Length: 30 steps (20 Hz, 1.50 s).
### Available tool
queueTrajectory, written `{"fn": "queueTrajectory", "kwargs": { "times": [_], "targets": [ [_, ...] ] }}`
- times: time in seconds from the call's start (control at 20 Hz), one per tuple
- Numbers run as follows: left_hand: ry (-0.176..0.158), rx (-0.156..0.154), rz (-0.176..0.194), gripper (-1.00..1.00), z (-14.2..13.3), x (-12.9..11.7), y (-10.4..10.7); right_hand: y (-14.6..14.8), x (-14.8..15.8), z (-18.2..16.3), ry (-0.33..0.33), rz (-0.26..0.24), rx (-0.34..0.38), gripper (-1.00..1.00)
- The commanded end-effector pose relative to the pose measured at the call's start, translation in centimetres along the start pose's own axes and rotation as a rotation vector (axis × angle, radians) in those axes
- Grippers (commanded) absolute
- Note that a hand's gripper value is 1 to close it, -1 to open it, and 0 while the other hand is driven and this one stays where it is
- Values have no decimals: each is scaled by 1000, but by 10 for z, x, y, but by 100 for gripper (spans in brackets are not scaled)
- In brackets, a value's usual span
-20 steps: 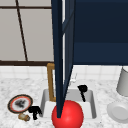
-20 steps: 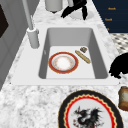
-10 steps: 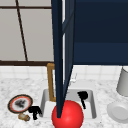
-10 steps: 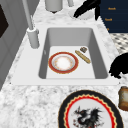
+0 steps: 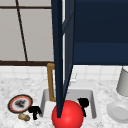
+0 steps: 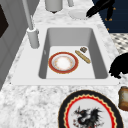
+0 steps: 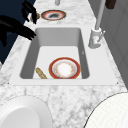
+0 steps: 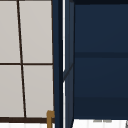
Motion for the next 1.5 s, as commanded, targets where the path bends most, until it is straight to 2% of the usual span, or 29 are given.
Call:
{"fn": "queueTrajectory", "kwargs": {
  "times": [0.0,0.25,0.5,0.65,0.8,0.9,0.95,1.0,1.1,1.15,1.2,1.3,1.35,1.4,1.45],
  "targets": [
    [0,0,0,0,0,0,0,9,-7,24,-16,-42,8,-100],
    [0,0,0,0,0,0,0,33,-29,48,-69,-61,15,-100],
    [0,0,0,0,0,0,0,60,-50,70,-84,-85,23,-100],
    [0,0,0,0,0,0,0,68,-69,69,-90,-90,6,-100],
    [0,0,0,0,0,0,0,68,-69,72,-94,-79,18,-100],
    [0,0,0,0,0,0,0,70,-68,71,-71,-53,33,-100],
    [-1,5,8,-100,0,0,0,71,-70,71,-64,-48,37,0],
    [3,15,-5,-100,2,1,0,71,-71,71,-59,-33,34,0],
    [4,7,8,-100,2,3,2,71,-73,71,-55,-32,30,0],
    [8,17,7,-100,11,5,0,72,-74,71,-53,-33,29,0],
    [8,7,3,-100,9,7,-1,72,-74,71,-52,-33,27,0],
    [14,7,-18,-100,14,11,-3,72,-74,71,-51,-34,25,0],
    [-7,-10,-14,-100,33,10,0,72,-74,71,-51,-35,24,0],
    [-20,-18,-14,-100,40,11,-1,72,-74,71,-50,-35,23,0],
    [-19,-25,-6,-100,43,10,1,72,-74,71,-50,-36,23,0]
  ]
}}
